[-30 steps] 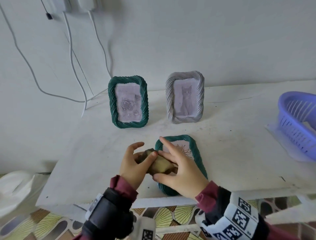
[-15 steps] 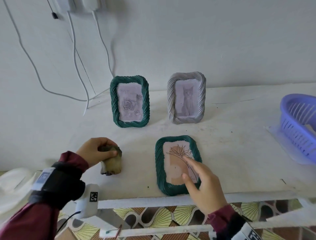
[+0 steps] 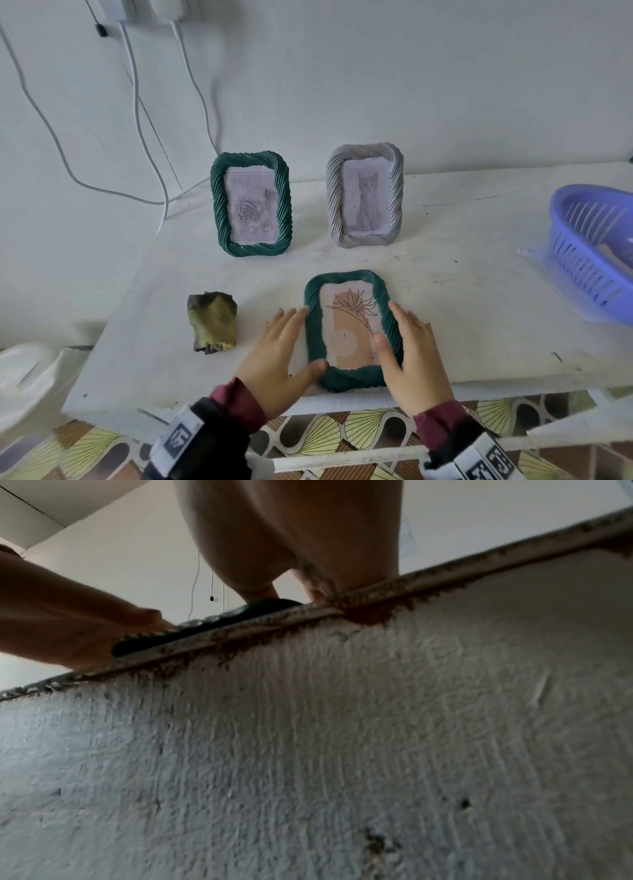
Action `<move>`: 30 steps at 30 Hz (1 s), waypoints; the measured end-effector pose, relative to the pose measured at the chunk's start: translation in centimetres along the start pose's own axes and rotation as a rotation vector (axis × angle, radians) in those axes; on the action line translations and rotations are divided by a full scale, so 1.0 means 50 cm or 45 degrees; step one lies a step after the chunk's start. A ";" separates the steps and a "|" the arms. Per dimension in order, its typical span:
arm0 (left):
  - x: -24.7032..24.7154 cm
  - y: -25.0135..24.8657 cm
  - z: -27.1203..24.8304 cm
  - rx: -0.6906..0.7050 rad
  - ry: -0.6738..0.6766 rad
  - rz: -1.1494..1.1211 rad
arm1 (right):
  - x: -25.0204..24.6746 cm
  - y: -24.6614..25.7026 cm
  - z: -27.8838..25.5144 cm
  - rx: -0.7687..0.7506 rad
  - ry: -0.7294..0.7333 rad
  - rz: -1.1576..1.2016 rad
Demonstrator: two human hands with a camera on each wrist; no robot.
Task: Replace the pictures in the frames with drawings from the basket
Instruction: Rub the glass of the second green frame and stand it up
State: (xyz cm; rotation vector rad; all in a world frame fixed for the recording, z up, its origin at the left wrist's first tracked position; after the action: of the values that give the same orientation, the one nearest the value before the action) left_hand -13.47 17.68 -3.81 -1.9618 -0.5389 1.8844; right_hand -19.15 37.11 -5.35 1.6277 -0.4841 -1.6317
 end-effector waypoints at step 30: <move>0.014 -0.010 0.008 0.086 -0.006 -1.209 | -0.051 -0.018 -0.002 0.347 0.009 1.303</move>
State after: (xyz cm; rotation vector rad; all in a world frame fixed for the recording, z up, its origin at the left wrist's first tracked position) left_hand -13.84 18.47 -4.20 -1.2709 -1.1327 1.2577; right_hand -19.56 39.57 -4.33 1.2028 -1.3135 -0.7971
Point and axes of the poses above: each hand's wrist, its own z-axis towards the middle knuckle, its own x-axis out of the palm, y = z × x, the point moved 3 cm from there along z, towards the middle knuckle, and after that the axes turned 2 degrees about z, right-handed, at the moved point
